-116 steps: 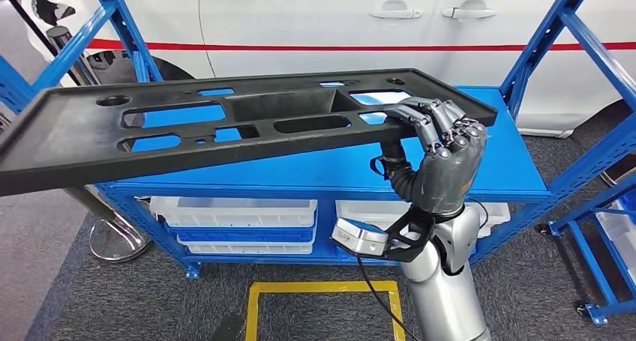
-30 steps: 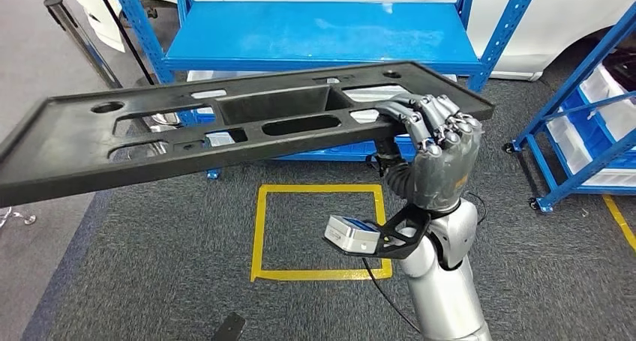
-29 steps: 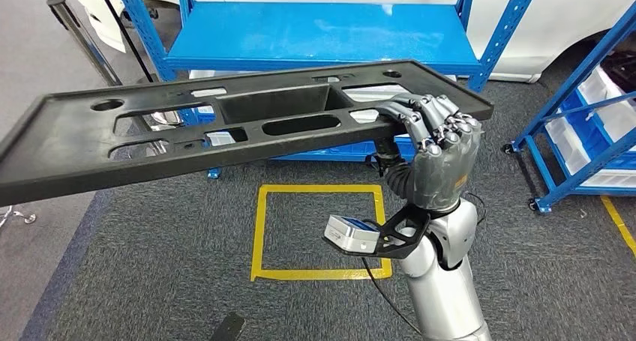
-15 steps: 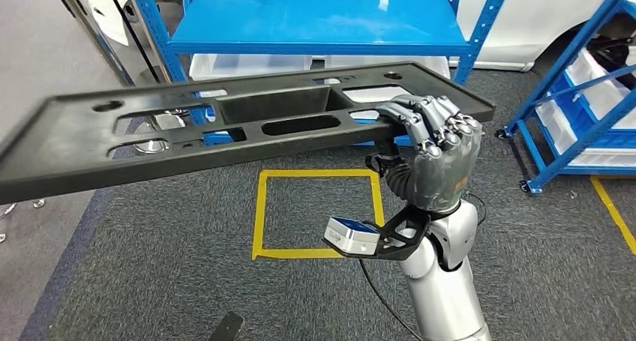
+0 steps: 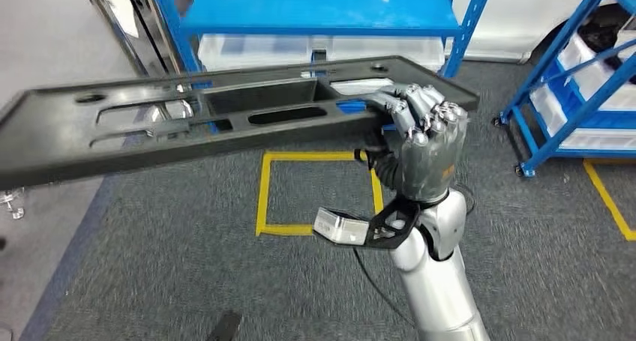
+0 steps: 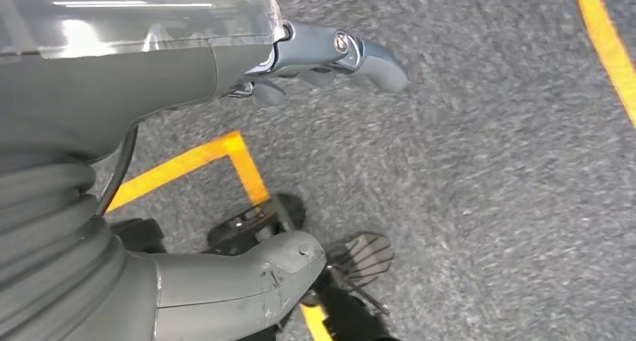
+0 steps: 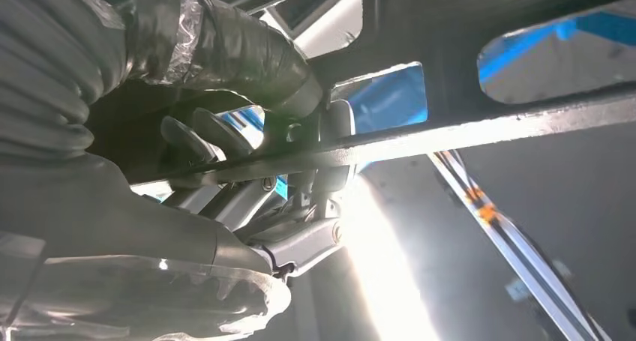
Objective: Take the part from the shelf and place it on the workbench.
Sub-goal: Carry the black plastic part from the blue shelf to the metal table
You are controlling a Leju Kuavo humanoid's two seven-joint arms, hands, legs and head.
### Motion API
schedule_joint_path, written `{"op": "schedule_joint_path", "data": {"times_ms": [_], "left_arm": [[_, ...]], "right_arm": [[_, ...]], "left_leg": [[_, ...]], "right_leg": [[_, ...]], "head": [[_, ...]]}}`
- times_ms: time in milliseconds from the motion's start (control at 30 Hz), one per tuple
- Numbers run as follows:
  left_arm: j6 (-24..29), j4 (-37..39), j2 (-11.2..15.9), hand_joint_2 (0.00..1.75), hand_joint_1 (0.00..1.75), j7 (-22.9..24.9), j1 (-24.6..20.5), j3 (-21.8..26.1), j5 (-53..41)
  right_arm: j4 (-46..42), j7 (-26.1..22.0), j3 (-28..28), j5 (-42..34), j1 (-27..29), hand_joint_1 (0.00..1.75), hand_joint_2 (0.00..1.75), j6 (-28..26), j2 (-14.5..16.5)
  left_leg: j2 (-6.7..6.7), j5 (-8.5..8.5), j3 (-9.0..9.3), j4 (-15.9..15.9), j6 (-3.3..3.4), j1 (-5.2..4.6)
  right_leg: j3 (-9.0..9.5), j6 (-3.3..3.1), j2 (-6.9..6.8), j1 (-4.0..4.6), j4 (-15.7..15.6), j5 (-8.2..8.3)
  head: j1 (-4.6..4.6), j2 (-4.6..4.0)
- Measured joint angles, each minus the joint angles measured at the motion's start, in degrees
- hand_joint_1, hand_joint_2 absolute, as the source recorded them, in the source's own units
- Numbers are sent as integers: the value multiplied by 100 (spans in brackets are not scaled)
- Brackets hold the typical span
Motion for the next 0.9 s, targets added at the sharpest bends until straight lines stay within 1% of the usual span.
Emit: {"op": "schedule_joint_path", "data": {"times_ms": [33, 67, 100, 133, 167, 200, 233, 267, 300, 333, 367, 400, 433, 467, 500, 533, 567, 600, 633, 667, 700, 733, 767, 800, 833, 867, 900], "left_arm": [[0, 1, -2, 175, 0, 1, 7, 2, 0], [0, 1, -4, 175, 0, 2, 10, 4, 0], [0, 2, -7, 175, 0, 2, 11, 5, 0], [-1, 2, -9, 175, 0, 2, 9, 6, -1], [-1, 2, -10, 175, 0, 1, 9, 7, -1], [-2, 2, -10, 175, 0, 1, 11, 7, 0], [-2, 2, -10, 175, 0, 1, 14, 9, 0], [-2, 2, -10, 175, 0, 1, 14, 11, 0], [-2, 2, -10, 175, 0, 1, 14, 14, 0], [-2, 2, -10, 175, 0, 1, 13, 18, -1], [-2, 1, -10, 175, 0, 1, 14, 20, 0], [-1, 1, -10, 175, 0, 0, 15, 23, 1], [1, 1, -10, 175, 0, -1, 16, 26, 2], [5, 1, -13, 175, 0, -1, 18, 30, 3], [10, 1, -16, 175, 0, -1, 23, 33, 2], [16, 2, -20, 175, 0, 0, 27, 36, -2], [21, 2, -24, 175, 0, 2, 34, 37, -7], [24, 2, -26, 175, 0, 7, 38, 37, -13], [27, 2, -26, 175, 0, 13, 36, 37, -21], [28, 2, -26, 175, 0, 21, 29, 37, -26], [28, 2, -25, 175, 0, 30, 18, 37, -32], [28, 2, -21, 175, 0, 39, 9, 37, -41], [28, 2, -14, 175, 0, 47, 2, 37, -50], [28, 2, -7, 175, 0, 55, -3, 38, -62], [24, 2, 0, 175, 0, 62, -11, 38, -78], [13, 1, 7, 175, 0, 67, -25, 38, -98], [-2, -1, 13, 175, 0, 70, -47, 37, -115]], "right_arm": [[17, 1, 7, -1, -12, 175, 175, 0, 4], [32, 1, 10, -2, -19, 175, 175, 0, 7], [47, 2, 11, -2, -22, 175, 175, 0, 7], [60, 2, 11, -3, -25, 175, 175, 0, 7], [73, 3, 11, -3, -27, 175, 175, 0, 7], [85, 3, 11, -3, -27, 175, 175, 0, 5], [98, 3, 11, -3, -27, 175, 175, 0, 4], [110, 4, 11, -3, -26, 175, 175, 0, 3], [120, 4, 12, -3, -26, 175, 175, 0, 3], [127, 5, 15, -3, -28, 175, 175, 0, 4], [130, 5, 21, -2, -33, 175, 175, 0, 7], [131, 4, 30, -1, -41, 175, 175, -1, 11], [135, 0, 38, -1, -50, 175, 175, -1, 16], [143, -5, 50, 0, -60, 175, 175, -1, 21], [159, -11, 66, 4, -69, 175, 175, -1, 27], [185, -16, 90, 25, -82, 175, 175, 1, 42], [217, -18, 127, 52, -99, 175, 175, 1, 71], [254, -17, 175, 84, -117, 175, 175, 2, 113], [290, -16, 235, 111, -139, 175, 175, 2, 163], [324, -14, 295, 125, -161, 175, 175, 2, 209], [357, -11, 349, 133, -180, 175, 175, 2, 248], [390, -10, 390, 137, -193, 175, 175, 2, 276], [421, -13, 415, 140, -202, 175, 175, 2, 298], [449, -18, 428, 142, -205, 175, 175, 2, 314], [472, -32, 434, 150, -208, 175, 175, 1, 328], [484, -58, 435, 178, -213, 175, 175, 1, 348], [488, -95, 433, 220, -222, 175, 175, -1, 373]], "left_leg": [[13, 83, -40, -27, 39, 2], [27, 176, -101, -47, 86, 7], [41, 277, -182, -67, 126, 18], [51, 369, -280, -65, 151, 13], [53, 457, -391, -59, 168, 9], [57, 543, -506, -48, 167, 5], [63, 624, -626, -33, 160, 4], [68, 703, -752, -9, 148, 3], [71, 779, -883, 22, 131, 4], [70, 851, -1000, 61, 110, 4], [65, 911, -1105, 104, 83, -1], [61, 967, -1182, 141, 54, -5], [59, 1026, -1229, 160, 21, -6], [57, 1091, -1260, 157, -16, 1], [54, 1159, -1281, 140, -53, 13], [45, 1157, -1311, 139, -92, 33], [35, 1039, -1367, 209, -126, 52], [26, 801, -1451, 388, -155, 63], [20, 476, -1545, 675, -178, 74], [20, 171, -1636, 1035, -192, 76], [20, -33, -1694, 1397, -201, 77], [18, -89, -1690, 1676, -201, 76], [15, -13, -1612, 1815, -194, 74], [13, 135, -1439, 1775, -180, 70], [9, 259, -1163, 1553, -162, 66], [3, 269, -791, 1177, -139, 57], [-3, 176, -413, 717, -114, 45]], "right_leg": [[-23, 31, 8, -10, 7, -29], [-69, 55, 23, -15, 92, -185], [-137, 75, 39, -20, 294, -470], [-211, 91, 53, -32, 601, -827], [-274, 108, 59, -36, 968, -1132], [-309, 128, 62, -42, 1325, -1292], [-298, 143, 63, -47, 1586, -1283], [-219, 154, 63, -54, 1708, -1144], [-37, 160, 62, -66, 1643, -972], [248, 158, 61, -78, 1394, -888], [601, 153, 60, -75, 983, -949], [915, 140, 62, -65, 563, -1099], [1118, 122, 63, -43, 244, -1250], [1204, 95, 66, -9, 56, -1333], [1179, 56, 66, 1, 7, -1310], [1126, 12, 55, 3, 1, -1235], [1064, -41, 45, -2, -8, -1155], [985, -88, 35, -16, -21, -1067], [898, -123, 27, -16, -23, -982], [800, -147, 29, -10, -22, -902], [701, -154, 28, -1, -18, -823], [595, -154, 26, 9, -12, -742], [484, -151, 24, 16, -4, -661], [372, -144, 23, 18, 6, -579], [271, -133, 25, 18, 17, -499], [192, -117, 29, 19, 28, -428], [136, -94, 32, 22, 39, -362]], "head": [[1, 0], [3, 0], [4, 0], [4, 0], [4, 0], [4, 0], [4, 0], [4, 0], [4, 0], [3, 0], [3, 0], [1, 0], [2, 0], [1, 0], [1, 0], [1, 0], [0, 0], [0, 0], [-1, 0], [-1, 0], [-1, 0], [-1, 0], [-1, 0], [-1, 0], [-2, 0], [-2, 0], [-2, 0]]}}
